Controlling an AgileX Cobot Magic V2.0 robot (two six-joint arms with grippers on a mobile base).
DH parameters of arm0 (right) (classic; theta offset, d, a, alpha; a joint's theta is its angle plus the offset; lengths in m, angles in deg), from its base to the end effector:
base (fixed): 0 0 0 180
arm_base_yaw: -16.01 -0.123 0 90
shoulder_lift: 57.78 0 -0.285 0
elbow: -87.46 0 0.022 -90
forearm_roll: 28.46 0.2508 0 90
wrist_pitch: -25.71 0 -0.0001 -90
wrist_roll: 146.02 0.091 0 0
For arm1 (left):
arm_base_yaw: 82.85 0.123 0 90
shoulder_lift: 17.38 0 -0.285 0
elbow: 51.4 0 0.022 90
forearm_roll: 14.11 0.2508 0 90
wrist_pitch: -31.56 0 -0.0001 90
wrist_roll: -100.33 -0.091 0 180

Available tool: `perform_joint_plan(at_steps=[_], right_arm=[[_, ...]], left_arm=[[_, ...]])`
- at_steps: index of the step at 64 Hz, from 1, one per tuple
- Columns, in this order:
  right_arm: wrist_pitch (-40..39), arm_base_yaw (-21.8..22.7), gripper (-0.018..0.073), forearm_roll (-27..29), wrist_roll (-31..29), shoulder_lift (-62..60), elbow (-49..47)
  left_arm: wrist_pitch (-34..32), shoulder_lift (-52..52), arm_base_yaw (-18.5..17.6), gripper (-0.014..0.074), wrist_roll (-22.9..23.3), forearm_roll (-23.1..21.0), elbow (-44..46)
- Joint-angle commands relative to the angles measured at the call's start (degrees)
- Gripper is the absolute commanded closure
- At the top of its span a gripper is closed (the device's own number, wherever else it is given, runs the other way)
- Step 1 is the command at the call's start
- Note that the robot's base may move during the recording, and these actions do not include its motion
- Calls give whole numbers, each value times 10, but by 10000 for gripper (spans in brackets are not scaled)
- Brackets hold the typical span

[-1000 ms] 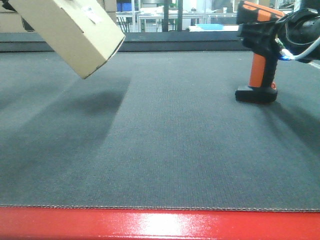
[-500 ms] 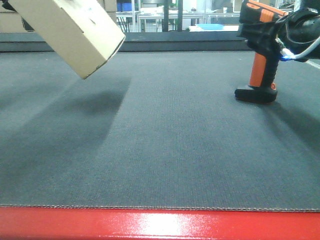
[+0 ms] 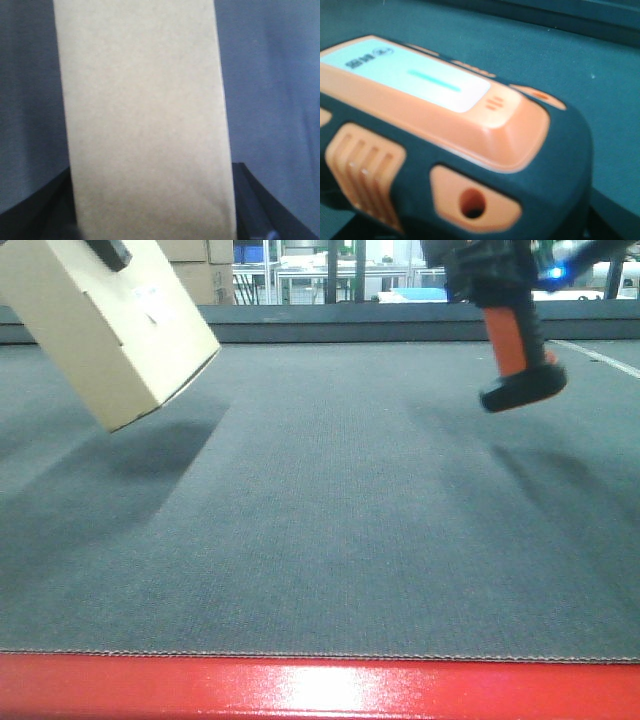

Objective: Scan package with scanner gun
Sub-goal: 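Lift the scanner gun with the right gripper toward the held box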

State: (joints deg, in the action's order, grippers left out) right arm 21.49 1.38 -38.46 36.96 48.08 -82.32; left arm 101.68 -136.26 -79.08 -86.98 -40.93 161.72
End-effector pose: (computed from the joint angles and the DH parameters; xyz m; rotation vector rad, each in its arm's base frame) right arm 0.3840 0.1014 0.2726 -0.3750 1.9184 0.1004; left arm 0.4242 -0.0108 0.3391 -0.0060 2.6262 -0.5769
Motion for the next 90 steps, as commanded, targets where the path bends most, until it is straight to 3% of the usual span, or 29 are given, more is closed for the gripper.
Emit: perform_joint_plan(at_steps=[1, 29, 53, 67, 82, 90], right_arm=[[42, 2, 713, -46, -1, -12, -39], [69, -34, 720, -46, -1, -12, -67], [64, -40, 720, 25, -1, -12, -67], [30, -40, 720, 117, -1, -14, -67], [14, -40, 720, 132, -1, -24, -59], [-42, -40, 721, 134, -1, -39, -11]], left_arm=[[-2, 10, -1, 708, -2, 1, 1], [-2, 10, -1, 708, -2, 2, 1], [-2, 10, -1, 708, -2, 1, 1], [-2, 10, -1, 708, -2, 1, 1], [-2, 10, -1, 708, -2, -1, 1], [-2, 10, -1, 708, -2, -19, 1]])
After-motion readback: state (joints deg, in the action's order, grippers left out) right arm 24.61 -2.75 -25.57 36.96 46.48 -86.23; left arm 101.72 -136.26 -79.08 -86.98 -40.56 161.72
